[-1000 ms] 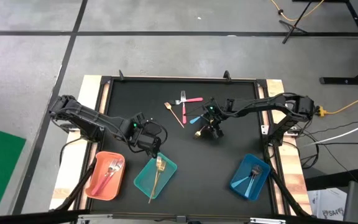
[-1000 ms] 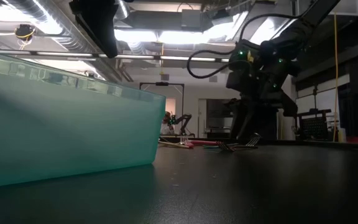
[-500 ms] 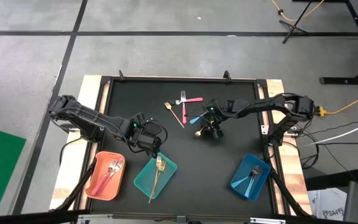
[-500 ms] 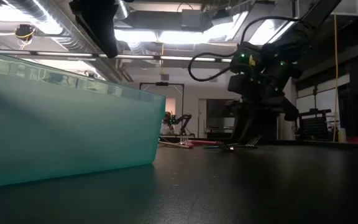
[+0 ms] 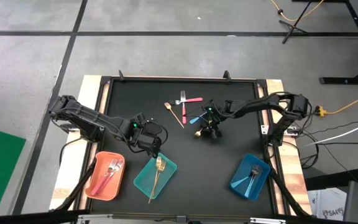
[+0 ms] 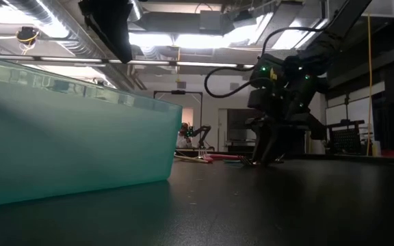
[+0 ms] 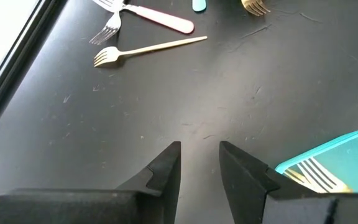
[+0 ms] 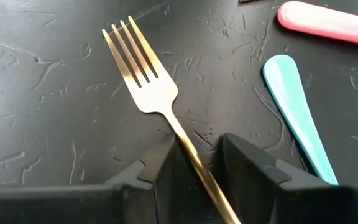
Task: Sort silverware by color (type)
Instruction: Put the gold fork into the green bin
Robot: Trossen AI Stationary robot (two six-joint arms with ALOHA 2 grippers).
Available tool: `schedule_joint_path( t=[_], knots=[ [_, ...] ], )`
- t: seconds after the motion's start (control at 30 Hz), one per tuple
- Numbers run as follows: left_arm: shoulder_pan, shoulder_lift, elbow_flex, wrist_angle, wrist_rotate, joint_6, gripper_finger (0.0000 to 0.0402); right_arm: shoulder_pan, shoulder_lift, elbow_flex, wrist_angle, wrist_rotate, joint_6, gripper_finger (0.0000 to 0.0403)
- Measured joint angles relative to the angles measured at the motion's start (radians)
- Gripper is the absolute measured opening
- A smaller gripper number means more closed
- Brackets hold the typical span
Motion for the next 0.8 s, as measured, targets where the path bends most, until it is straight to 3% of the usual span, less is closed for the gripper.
schedule_joint_path(
  t=[0.13, 0.53, 0.8],
  knots=[
    [0.000, 0.000, 0.000, 0.001, 0.000, 0.000, 0.0104, 0.000, 0.001, 0.000, -0.001, -0.001, 0.000, 0.0117],
    [0.000, 0.000, 0.000, 0.001, -0.003, -0.002, 0.0104, 0.000, 0.003, 0.000, -0.001, 0.001, -0.001, 0.0006],
    [0.004, 0.000, 0.000, 0.001, -0.216, -0.110, 0.0104, 0.000, 0.007, -0.005, 0.088, -0.020, 0.191, 0.0003]
  ],
)
